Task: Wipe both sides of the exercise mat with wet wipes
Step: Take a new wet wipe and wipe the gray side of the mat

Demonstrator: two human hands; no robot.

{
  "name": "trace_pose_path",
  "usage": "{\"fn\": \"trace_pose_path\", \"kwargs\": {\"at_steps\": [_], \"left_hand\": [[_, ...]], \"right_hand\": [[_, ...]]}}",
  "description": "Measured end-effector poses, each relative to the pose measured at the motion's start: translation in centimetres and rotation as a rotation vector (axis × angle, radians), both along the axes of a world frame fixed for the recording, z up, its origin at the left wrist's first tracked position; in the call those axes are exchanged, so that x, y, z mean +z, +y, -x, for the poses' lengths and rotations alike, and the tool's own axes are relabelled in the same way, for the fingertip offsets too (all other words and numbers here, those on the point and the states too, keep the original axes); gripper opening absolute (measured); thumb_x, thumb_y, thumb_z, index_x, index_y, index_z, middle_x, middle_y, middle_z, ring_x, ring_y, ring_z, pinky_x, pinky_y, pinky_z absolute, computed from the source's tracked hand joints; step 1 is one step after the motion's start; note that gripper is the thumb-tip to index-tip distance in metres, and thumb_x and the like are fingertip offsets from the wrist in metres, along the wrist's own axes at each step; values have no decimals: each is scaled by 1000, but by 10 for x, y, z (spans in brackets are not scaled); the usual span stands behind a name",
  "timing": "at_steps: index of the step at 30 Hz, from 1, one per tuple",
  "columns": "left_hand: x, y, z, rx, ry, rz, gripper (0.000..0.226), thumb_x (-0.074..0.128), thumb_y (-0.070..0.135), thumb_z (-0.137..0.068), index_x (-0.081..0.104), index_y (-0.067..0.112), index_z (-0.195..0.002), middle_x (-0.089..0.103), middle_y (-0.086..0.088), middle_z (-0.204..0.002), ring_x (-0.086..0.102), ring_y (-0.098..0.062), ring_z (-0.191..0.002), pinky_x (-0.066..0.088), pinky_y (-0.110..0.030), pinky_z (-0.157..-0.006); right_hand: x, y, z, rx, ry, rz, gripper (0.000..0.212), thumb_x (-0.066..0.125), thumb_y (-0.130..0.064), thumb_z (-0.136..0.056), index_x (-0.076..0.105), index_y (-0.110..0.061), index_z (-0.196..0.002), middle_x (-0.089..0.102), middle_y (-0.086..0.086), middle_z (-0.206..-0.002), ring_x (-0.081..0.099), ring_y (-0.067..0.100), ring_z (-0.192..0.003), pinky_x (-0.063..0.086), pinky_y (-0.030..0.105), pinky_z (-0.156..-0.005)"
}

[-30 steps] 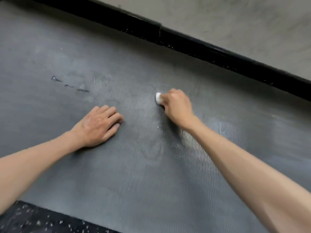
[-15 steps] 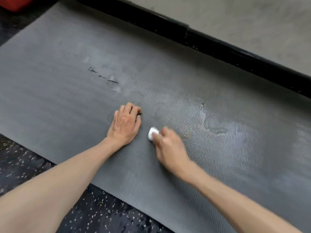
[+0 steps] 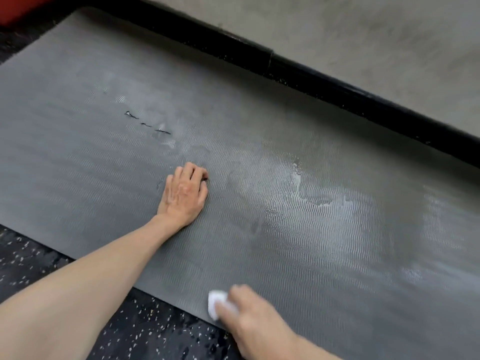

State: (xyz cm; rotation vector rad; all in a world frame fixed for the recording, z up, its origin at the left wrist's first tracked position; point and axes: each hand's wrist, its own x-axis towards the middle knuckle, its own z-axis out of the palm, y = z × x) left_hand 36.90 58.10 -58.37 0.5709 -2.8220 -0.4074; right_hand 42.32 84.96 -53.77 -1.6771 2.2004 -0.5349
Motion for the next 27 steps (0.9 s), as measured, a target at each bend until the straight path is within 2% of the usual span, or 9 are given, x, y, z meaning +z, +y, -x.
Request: {"fn": "trace_pose_path", "kwargs": {"at_steps": [3, 6, 8, 12, 16, 19, 23, 26, 27], "left_hand": [[-1, 0, -1, 1, -1, 1, 33, 32, 33, -91, 58, 14, -102, 51, -7, -97, 48, -27, -83, 39, -42, -71], [-1, 1, -1, -7, 24, 4, 23, 42, 27, -93, 58, 13, -102, 52, -8, -97, 48, -29, -83, 39, -43, -71], [-1, 1, 1, -12, 40, 13, 12, 53, 18, -93, 59, 12, -102, 52, -9, -98, 49, -30, -84, 39, -44, -72], [-1, 1, 1, -2, 41, 15, 10, 58, 14, -92, 60, 10, -101, 52, -11, -96, 49, -32, -82, 39, -45, -70], [2, 1, 4, -14, 21, -15, 11, 63, 7, -87, 61, 6, -98, 53, -16, -96, 50, -36, -85, 39, -47, -73], [5, -3, 10, -66, 18, -27, 13, 64, 0, -84, 62, 4, -97, 55, -19, -96, 52, -40, -88, 40, -50, -76], [6, -5, 14, -88, 30, -39, 15, 63, -2, -83, 61, 3, -97, 55, -20, -95, 53, -41, -89, 41, -52, -76], [9, -2, 17, -98, 62, -52, 11, 56, 7, -87, 60, 3, -97, 55, -19, -94, 53, -41, -88, 41, -51, -76], [10, -1, 18, -107, 65, -56, 16, 51, 12, -87, 60, 4, -96, 55, -19, -94, 54, -40, -87, 42, -51, -75]], "right_hand": [[-1, 8, 21, 66, 0, -38, 17, 65, -20, -80, 56, -19, -94, 36, -2, -84, 39, 14, -70, 33, 25, -53], [-6, -8, 81, -228, 93, 55, 7, 60, -15, -89, 62, -15, -96, 42, 1, -82, 40, 17, -68, 28, 27, -59], [-6, -7, 100, -403, 99, 89, 6, 61, -14, -92, 64, -11, -96, 42, 2, -80, 38, 17, -66, 30, 26, -59], [-2, 27, 48, -238, 32, 52, 11, 60, -9, -89, 60, -13, -99, 40, 1, -85, 40, 18, -70, 34, 27, -60], [-3, 67, 24, -122, -15, 1, 15, 49, -13, -91, 61, -17, -100, 39, -1, -87, 35, 13, -70, 32, 20, -57], [-5, 93, 34, -165, 1, -28, 18, 48, -12, -93, 61, -16, -105, 43, 0, -88, 39, 15, -70, 38, 24, -56], [2, 126, 49, -326, -15, -36, 21, 46, -17, -98, 56, -20, -116, 47, 0, -88, 42, 13, -70, 42, 25, -57], [8, 148, 60, -354, -24, -71, 23, 45, -19, -99, 58, -21, -119, 50, 0, -91, 46, 15, -72, 45, 25, -60], [9, 154, 64, -378, -29, -77, 24, 46, -19, -99, 59, -22, -119, 50, -1, -92, 47, 15, -72, 46, 24, -62]]}}
